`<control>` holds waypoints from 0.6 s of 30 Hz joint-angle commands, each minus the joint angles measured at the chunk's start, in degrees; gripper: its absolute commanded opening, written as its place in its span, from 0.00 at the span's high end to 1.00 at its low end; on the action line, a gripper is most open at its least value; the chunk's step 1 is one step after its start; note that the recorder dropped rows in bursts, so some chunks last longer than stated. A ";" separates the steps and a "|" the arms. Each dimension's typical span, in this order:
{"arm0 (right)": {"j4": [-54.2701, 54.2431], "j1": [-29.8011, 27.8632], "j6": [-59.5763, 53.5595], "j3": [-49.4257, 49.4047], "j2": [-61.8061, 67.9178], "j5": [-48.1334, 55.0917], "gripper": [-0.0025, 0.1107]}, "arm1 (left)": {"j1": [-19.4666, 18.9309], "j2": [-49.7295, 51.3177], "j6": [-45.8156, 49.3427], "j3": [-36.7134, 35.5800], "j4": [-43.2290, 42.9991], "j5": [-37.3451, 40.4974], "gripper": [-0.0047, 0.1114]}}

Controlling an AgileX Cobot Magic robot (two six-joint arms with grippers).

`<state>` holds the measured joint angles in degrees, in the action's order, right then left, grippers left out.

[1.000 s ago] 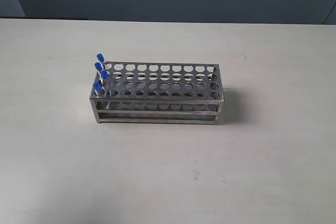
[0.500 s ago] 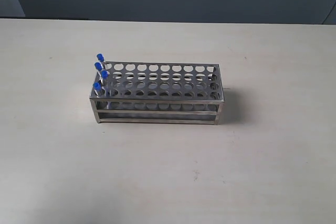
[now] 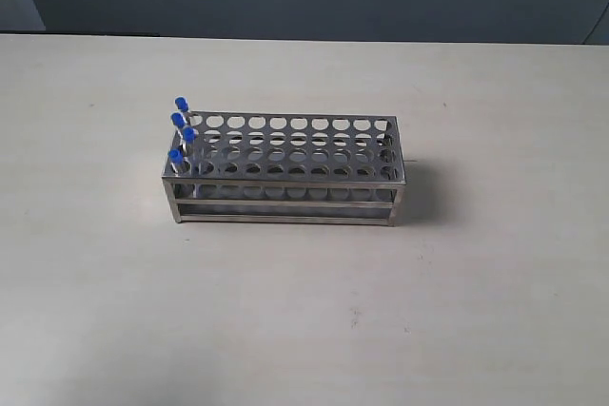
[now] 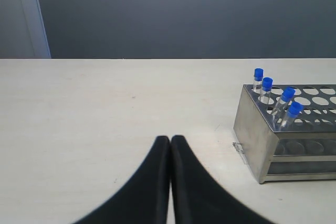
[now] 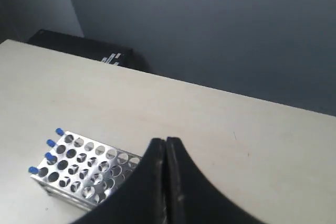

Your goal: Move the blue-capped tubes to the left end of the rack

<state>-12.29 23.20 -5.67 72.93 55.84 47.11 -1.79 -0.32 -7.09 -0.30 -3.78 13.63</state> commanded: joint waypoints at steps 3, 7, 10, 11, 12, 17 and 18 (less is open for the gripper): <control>-22.75 -17.71 -17.70 -43.55 -26.08 -26.83 0.98 | 0.36 0.32 0.03 0.30 -0.12 -0.39 0.95; -29.35 -21.05 -18.33 -67.07 -42.82 -50.25 0.98 | 0.36 0.32 0.03 0.30 -0.12 -0.39 0.95; -27.02 -21.05 -18.33 -72.93 -51.50 -51.30 0.98 | 0.36 0.32 0.03 0.30 -0.12 -0.39 0.95; -25.50 -21.15 -18.75 -72.93 -52.76 -48.59 0.98 | 0.36 0.32 0.03 0.30 -0.12 -0.39 0.95; -23.04 -21.16 -19.43 -72.93 -53.91 -47.11 0.98 | 0.36 0.32 0.03 0.30 -0.12 -0.39 0.95; -18.10 -21.16 -19.58 -72.93 -55.84 -43.71 0.98 | 0.36 0.32 0.03 0.30 -0.12 -0.39 0.95; -17.63 -21.16 -19.69 -72.93 -55.84 -43.71 0.98 | 0.36 0.32 0.03 0.30 -0.12 -0.39 0.95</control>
<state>-32.59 2.37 -24.65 0.27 0.38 2.44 -1.79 -0.32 -7.09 -0.30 -3.78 13.63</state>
